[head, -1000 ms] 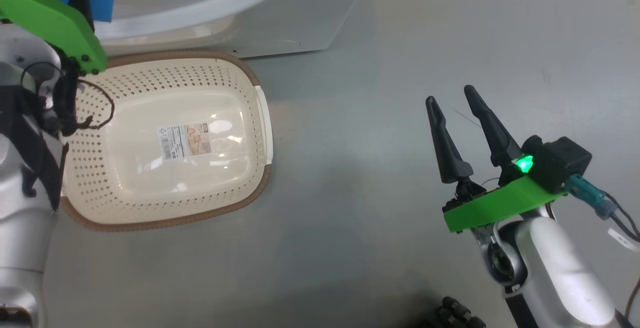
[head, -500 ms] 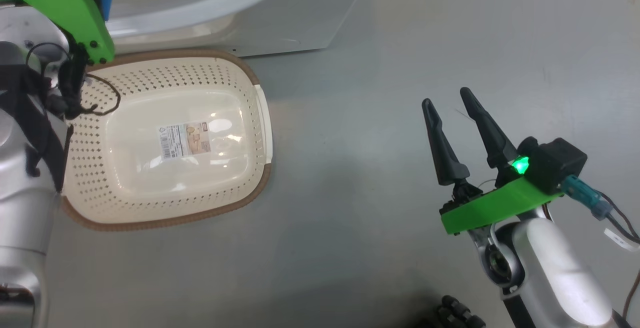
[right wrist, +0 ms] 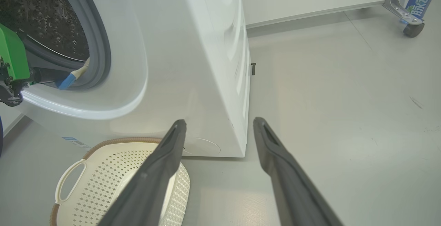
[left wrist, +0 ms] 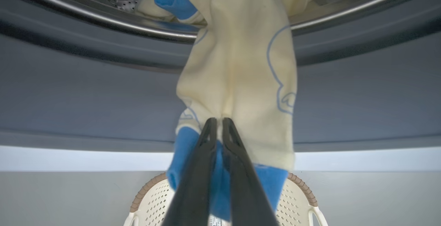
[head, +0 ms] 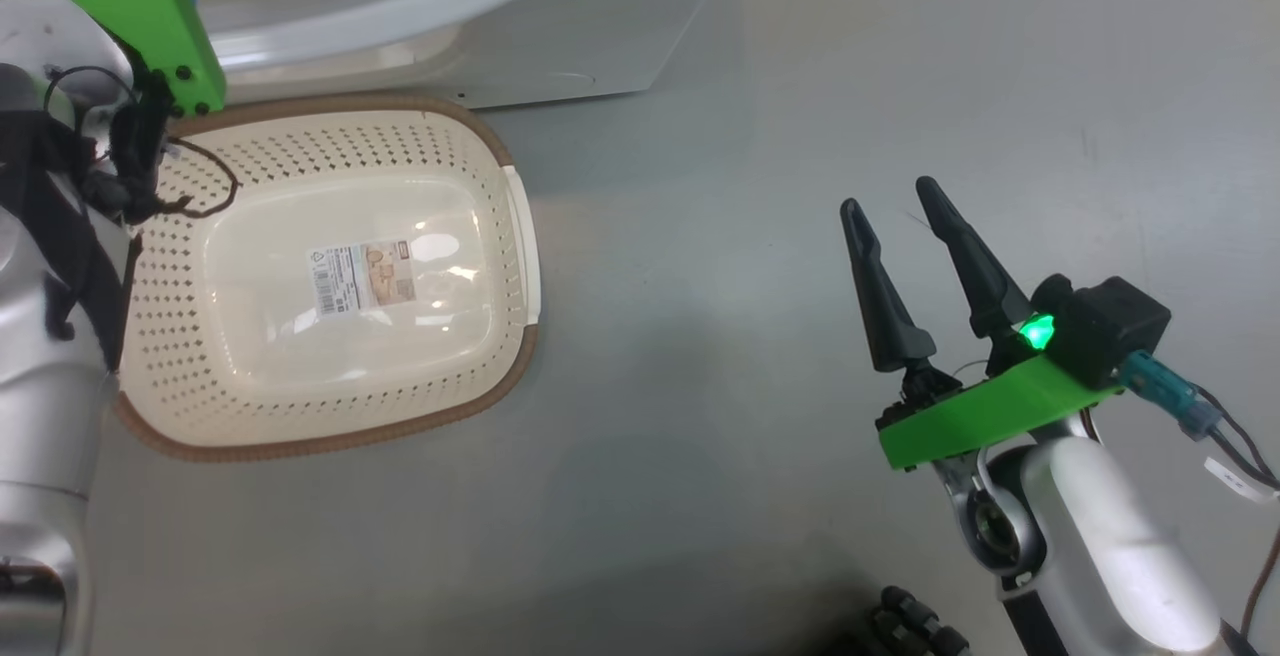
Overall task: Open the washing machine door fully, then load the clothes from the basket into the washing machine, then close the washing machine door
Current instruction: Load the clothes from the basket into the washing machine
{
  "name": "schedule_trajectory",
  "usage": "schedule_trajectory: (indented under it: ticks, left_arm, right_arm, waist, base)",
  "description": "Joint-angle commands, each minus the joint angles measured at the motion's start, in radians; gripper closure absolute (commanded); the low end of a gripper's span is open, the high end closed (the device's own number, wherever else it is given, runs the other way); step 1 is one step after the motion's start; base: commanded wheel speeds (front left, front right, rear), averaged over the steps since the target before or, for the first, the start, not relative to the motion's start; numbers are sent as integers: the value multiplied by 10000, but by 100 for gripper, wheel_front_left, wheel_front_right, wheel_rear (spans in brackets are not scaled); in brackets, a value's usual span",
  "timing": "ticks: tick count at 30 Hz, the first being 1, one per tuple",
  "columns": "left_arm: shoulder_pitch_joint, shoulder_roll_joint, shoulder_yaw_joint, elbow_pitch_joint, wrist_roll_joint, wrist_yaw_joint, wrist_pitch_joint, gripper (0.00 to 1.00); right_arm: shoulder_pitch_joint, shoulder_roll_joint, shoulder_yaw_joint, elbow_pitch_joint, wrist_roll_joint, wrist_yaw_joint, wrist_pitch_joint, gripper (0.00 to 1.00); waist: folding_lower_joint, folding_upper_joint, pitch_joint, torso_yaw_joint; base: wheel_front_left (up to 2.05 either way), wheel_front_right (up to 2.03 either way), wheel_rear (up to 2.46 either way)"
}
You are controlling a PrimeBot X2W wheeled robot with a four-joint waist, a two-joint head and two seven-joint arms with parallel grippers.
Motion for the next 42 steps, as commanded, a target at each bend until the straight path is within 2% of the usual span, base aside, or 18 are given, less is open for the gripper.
schedule_trajectory:
  ticks: [1, 14, 21, 42]
  left_arm:
    - [-107, 451, 162, -303, 55, 66, -191, 100]
    - [-672, 462, 61, -640, 327, -133, -2302, 100]
    - [-1234, 462, 46, -656, 515, -34, -3273, 100]
    - [-2916, 848, -197, 320, 613, -253, -2996, 100]
  right_arm:
    - [-13, 11, 151, -253, 61, -27, -67, 0]
    - [-36, 56, 197, -240, 148, -27, -67, 0]
    - [-22, 78, 253, -236, 178, -27, -67, 0]
    - [82, 118, 531, -246, 272, -27, -67, 0]
  waist:
    - [0, 0, 2, 8]
    - [0, 0, 9, -82]
    - [0, 0, 74, -211]
    - [0, 0, 858, -631]
  base:
    - [0, 0, 0]
    - [0, 0, 0]
    - [0, 0, 0]
    - [0, 0, 0]
